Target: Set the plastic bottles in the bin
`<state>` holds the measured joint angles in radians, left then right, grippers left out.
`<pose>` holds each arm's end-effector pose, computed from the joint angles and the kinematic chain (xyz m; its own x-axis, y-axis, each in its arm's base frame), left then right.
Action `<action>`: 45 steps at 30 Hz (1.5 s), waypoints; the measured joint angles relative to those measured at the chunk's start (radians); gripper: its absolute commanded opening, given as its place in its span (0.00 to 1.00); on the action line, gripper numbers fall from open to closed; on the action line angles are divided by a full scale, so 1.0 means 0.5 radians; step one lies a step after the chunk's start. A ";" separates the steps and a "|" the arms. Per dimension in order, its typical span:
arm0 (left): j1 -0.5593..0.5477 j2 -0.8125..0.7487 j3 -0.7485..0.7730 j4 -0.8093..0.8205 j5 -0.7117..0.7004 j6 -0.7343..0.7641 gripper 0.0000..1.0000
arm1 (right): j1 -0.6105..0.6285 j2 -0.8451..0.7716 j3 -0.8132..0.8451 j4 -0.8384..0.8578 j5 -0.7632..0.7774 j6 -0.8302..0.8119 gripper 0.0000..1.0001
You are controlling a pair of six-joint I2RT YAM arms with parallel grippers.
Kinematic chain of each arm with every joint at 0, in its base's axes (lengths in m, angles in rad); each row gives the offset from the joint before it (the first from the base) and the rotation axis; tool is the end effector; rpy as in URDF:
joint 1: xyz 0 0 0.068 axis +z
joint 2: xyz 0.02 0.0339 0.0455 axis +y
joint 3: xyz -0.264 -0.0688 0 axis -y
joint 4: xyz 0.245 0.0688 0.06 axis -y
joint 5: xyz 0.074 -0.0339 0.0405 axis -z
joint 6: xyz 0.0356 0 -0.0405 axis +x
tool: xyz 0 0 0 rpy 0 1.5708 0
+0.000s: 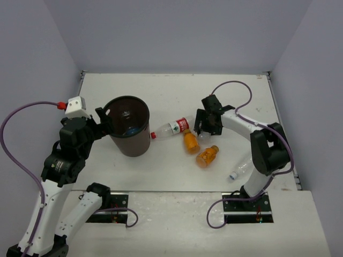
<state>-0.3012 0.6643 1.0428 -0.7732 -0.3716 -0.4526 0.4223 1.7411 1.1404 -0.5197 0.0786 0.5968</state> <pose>0.1151 -0.0222 0.3813 -0.3111 -0.3300 -0.8912 -0.1999 0.9395 -0.2781 0.3190 0.1403 0.1861 -0.8913 0.2137 -0.3998 0.1493 0.9711 0.1862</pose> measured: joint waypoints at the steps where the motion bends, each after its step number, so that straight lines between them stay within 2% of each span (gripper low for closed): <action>1: 0.000 0.000 0.000 0.000 0.000 0.000 1.00 | -0.005 0.007 0.000 0.010 -0.002 0.006 0.69; 3: 0.000 -0.004 0.000 0.000 0.000 0.000 1.00 | -0.017 0.024 -0.002 0.038 -0.009 0.015 0.61; 6: 0.000 -0.019 0.000 0.001 0.000 0.000 1.00 | -0.029 0.033 -0.010 0.078 -0.019 0.035 0.37; 7: 0.000 -0.026 0.000 0.001 0.000 0.000 1.00 | -0.031 0.030 -0.015 0.091 -0.018 0.042 0.32; 14: 0.000 -0.041 -0.006 0.008 0.002 -0.001 1.00 | -0.035 -0.183 -0.072 0.057 0.034 0.031 0.29; 17: 0.000 -0.050 -0.027 0.017 0.003 -0.001 1.00 | -0.035 -0.441 -0.061 0.001 0.055 -0.019 0.28; 21: 0.000 -0.046 -0.034 0.024 0.001 -0.003 1.00 | -0.031 -0.852 -0.037 0.087 -0.069 -0.154 0.29; 23: 0.000 -0.043 -0.042 0.051 0.001 -0.006 1.00 | 0.017 -0.993 0.015 0.123 -0.167 -0.245 0.29; 25: 0.000 -0.033 -0.044 0.077 0.003 -0.008 1.00 | 0.179 -1.045 0.153 0.124 -0.197 -0.341 0.29; 29: 0.000 -0.008 -0.044 0.132 0.003 -0.009 1.00 | 0.553 -0.953 0.524 0.200 -0.349 -0.448 0.30; 35: 0.000 -0.006 -0.068 0.183 0.008 -0.009 1.00 | 0.787 -0.535 1.109 0.248 -0.419 -0.509 0.31; 40: 0.000 0.006 -0.096 0.201 0.033 -0.009 1.00 | 0.958 -0.009 1.660 0.197 -0.417 -0.512 0.39; 43: 0.000 0.002 -0.117 0.209 0.049 -0.008 1.00 | 1.031 0.217 1.836 0.136 -0.419 -0.509 0.45; 45: 0.000 -0.003 -0.128 0.216 0.056 -0.007 1.00 | 1.065 0.335 1.924 0.063 -0.417 -0.508 0.53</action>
<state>-0.3012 0.6629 0.9789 -0.6651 -0.3434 -0.4560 0.9548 1.9084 2.1026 -0.4884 -0.1298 0.3428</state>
